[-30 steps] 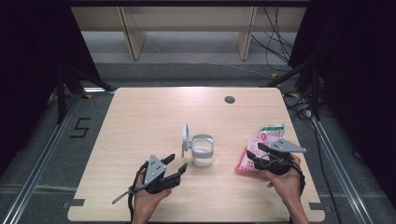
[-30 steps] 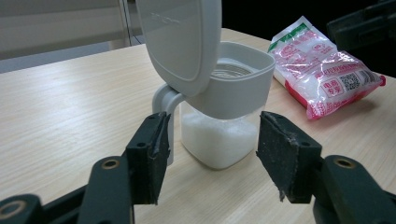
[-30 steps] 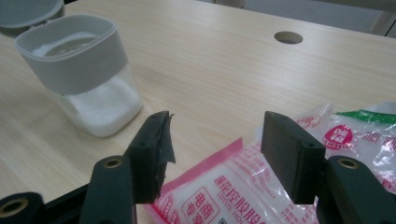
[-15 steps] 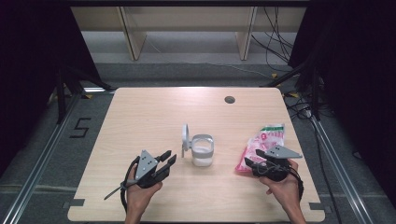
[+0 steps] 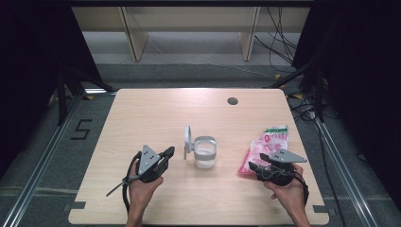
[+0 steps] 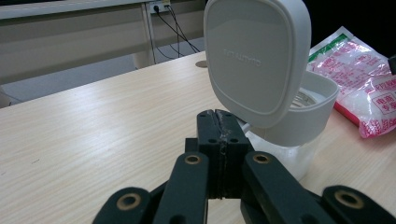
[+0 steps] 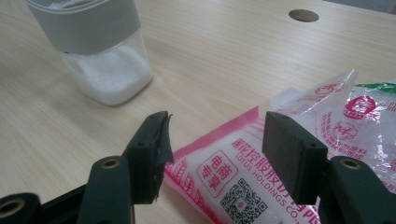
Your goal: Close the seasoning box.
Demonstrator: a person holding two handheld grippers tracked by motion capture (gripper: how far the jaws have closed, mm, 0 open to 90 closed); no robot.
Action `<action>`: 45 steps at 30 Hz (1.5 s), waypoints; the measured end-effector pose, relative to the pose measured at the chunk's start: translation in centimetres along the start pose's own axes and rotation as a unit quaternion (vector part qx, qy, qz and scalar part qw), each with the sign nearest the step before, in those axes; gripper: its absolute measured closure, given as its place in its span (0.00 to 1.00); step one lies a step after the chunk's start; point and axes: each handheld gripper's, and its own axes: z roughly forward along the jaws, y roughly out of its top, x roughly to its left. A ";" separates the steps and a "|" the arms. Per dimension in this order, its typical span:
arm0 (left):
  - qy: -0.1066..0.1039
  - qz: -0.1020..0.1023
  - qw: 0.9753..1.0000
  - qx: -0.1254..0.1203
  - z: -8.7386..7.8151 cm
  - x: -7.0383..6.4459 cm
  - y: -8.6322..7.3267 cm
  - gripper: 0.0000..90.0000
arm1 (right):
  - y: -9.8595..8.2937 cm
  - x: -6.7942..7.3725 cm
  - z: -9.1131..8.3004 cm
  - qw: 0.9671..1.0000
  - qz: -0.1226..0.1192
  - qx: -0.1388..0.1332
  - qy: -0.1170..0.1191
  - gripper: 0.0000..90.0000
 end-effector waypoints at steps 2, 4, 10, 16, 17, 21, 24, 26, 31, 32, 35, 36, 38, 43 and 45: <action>-0.007 -0.003 1.000 -0.004 0.2 0.1 0.2 0.99 | -0.1 0.0 0.1 1.000 0.003 -0.002 0.003 0.46; -0.005 -0.003 1.000 -0.003 0.2 0.1 0.3 0.99 | -0.1 0.0 0.0 1.000 0.005 -0.003 0.006 0.45; -0.009 0.003 1.000 -0.006 0.3 0.1 0.9 0.99 | -0.1 0.7 -0.1 1.000 0.002 0.002 0.007 0.41; -0.009 0.001 1.000 0.000 1.2 0.1 1.0 0.99 | -0.3 1.1 -0.2 1.000 -0.003 -0.005 0.016 0.41; -0.011 0.003 1.000 0.001 1.4 0.0 1.1 0.99 | -0.3 1.2 -0.3 1.000 -0.003 -0.004 0.011 0.41; -0.013 0.004 1.000 0.001 1.8 -0.4 1.3 0.99 | -0.3 1.3 -0.3 1.000 -0.006 -0.002 0.019 0.41; -0.016 0.009 1.000 0.000 2.0 -0.5 1.5 0.99 | -0.3 1.4 -0.3 1.000 -0.006 -0.006 0.022 0.41; -0.018 0.007 1.000 0.000 2.1 -0.5 1.6 0.99 | -0.4 1.4 -0.4 1.000 -0.008 -0.005 0.022 0.41; -0.020 0.014 1.000 0.001 2.2 -0.7 1.8 0.99 | -0.5 1.6 -0.5 1.000 0.004 -0.004 0.021 0.41; -0.022 0.010 1.000 0.002 2.3 -0.9 1.8 0.99 | -0.5 1.6 -0.6 1.000 0.000 -0.005 0.020 0.41; -0.027 0.015 1.000 -0.003 2.5 -1.1 1.9 0.99 | -0.5 1.5 -0.6 1.000 -0.009 -0.008 0.023 0.41; -0.026 0.016 1.000 0.001 2.5 -1.3 2.0 0.99 | -0.5 1.6 -0.7 1.000 -0.006 -0.005 0.021 0.41; -0.029 0.019 0.999 0.000 2.6 -1.5 2.1 0.99 | -0.5 1.5 -0.7 1.000 -0.007 -0.006 0.018 0.41; -0.032 0.024 0.999 0.002 2.8 -1.8 2.2 0.99 | -0.6 1.5 -0.8 1.000 -0.005 -0.008 0.018 0.41; -0.034 0.024 0.999 0.002 2.9 -1.9 2.3 0.99 | -0.6 1.6 -0.9 1.000 -0.008 -0.006 0.019 0.41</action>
